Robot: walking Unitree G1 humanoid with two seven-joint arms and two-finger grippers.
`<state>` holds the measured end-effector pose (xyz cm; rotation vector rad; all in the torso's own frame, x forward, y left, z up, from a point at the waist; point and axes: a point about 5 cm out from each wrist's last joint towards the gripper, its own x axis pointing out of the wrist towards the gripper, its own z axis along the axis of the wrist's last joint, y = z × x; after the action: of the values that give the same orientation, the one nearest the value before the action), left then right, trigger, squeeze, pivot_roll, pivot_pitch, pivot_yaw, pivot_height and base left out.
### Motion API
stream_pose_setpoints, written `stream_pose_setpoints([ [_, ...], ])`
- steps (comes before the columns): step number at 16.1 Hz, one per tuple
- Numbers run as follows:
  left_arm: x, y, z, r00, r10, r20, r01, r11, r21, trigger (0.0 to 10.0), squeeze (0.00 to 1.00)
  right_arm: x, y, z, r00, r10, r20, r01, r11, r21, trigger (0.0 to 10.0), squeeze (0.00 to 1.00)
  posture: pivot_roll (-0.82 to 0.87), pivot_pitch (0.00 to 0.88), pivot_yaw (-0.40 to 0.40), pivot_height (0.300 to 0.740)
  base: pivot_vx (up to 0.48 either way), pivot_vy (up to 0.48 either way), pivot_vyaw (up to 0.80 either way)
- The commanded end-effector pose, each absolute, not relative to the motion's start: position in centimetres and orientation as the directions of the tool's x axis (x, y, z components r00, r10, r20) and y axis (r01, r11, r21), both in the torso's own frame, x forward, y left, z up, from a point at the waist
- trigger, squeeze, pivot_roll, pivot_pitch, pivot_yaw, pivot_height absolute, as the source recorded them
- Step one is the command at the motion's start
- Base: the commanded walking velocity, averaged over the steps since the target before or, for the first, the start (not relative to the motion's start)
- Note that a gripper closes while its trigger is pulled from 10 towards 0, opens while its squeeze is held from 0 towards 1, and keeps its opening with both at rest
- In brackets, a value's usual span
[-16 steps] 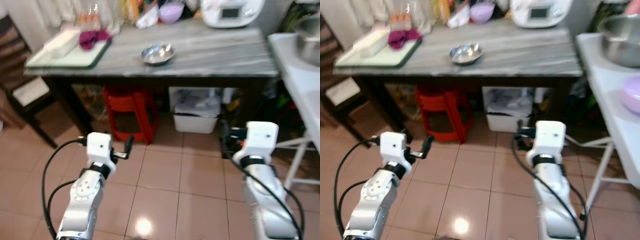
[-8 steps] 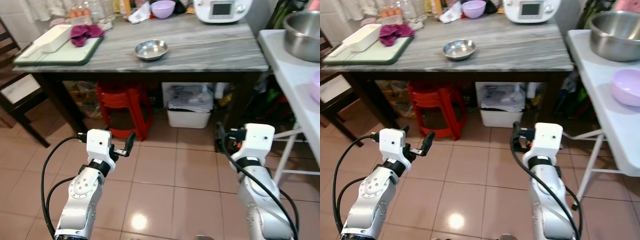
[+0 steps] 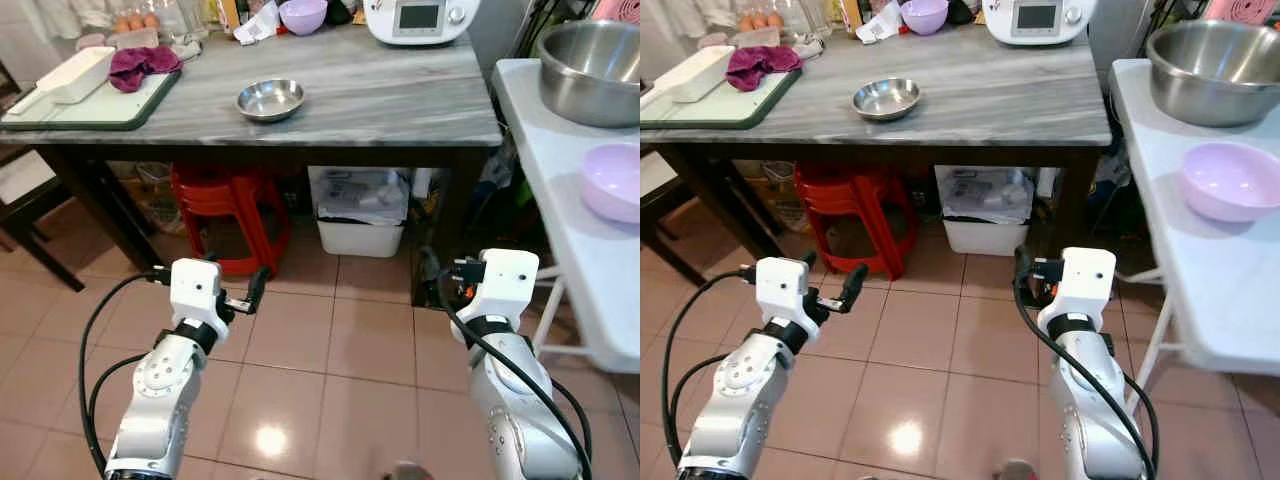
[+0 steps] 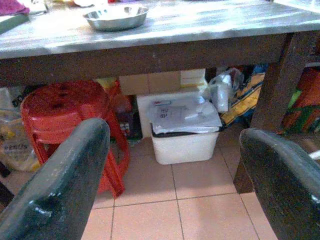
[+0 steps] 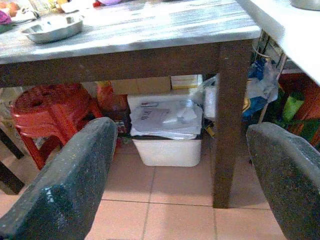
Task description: Setting the table
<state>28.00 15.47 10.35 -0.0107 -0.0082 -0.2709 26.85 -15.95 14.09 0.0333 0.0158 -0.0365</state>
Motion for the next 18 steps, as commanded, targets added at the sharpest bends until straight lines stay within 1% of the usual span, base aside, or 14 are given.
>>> stream_pose_setpoints([
  [1,27.9,15.3,10.3,0.961,-0.277,0.006,0.277,0.961,-0.012,10.0,0.00,26.8,-16.2,14.3,0.999,-0.053,-0.012,0.053,0.999,-0.002,10.0,0.00,-0.22,0.124,0.087,0.740,0.000,-0.382,0.00],
  [2,27.9,15.2,10.3,0.960,-0.280,0.006,0.280,0.960,-0.011,10.0,0.00,26.8,-15.9,14.2,0.999,-0.032,0.003,0.032,0.999,0.002,10.0,0.00,-0.22,0.122,0.087,0.740,0.000,-0.386,0.00],
  [5,27.9,15.2,10.3,0.957,-0.290,0.008,0.290,0.957,-0.015,10.0,0.00,26.9,-15.8,14.5,1.000,-0.026,0.010,0.026,1.000,0.003,10.0,0.00,-0.22,0.121,0.084,0.740,0.000,-0.387,0.00],
  [7,27.9,15.2,10.3,0.956,-0.294,0.010,0.294,0.956,-0.015,10.0,0.00,26.8,-15.7,14.6,1.000,0.005,0.001,-0.005,0.999,0.051,10.0,0.00,-0.22,0.119,0.081,0.740,0.000,-0.386,0.00],
  [12,27.7,14.8,11.1,0.945,-0.326,0.037,0.327,0.944,-0.036,10.0,0.00,26.5,-16.1,15.9,0.997,0.001,0.083,-0.003,1.000,0.025,10.0,0.00,-0.22,0.119,0.074,0.740,0.000,-0.379,0.00],
  [18,27.3,14.6,10.9,0.933,-0.358,0.028,0.359,0.933,-0.039,10.0,0.00,26.1,-15.8,15.9,0.997,0.006,0.083,-0.008,0.999,0.031,10.0,0.00,-0.22,0.123,0.067,0.740,0.000,-0.371,0.00],
])
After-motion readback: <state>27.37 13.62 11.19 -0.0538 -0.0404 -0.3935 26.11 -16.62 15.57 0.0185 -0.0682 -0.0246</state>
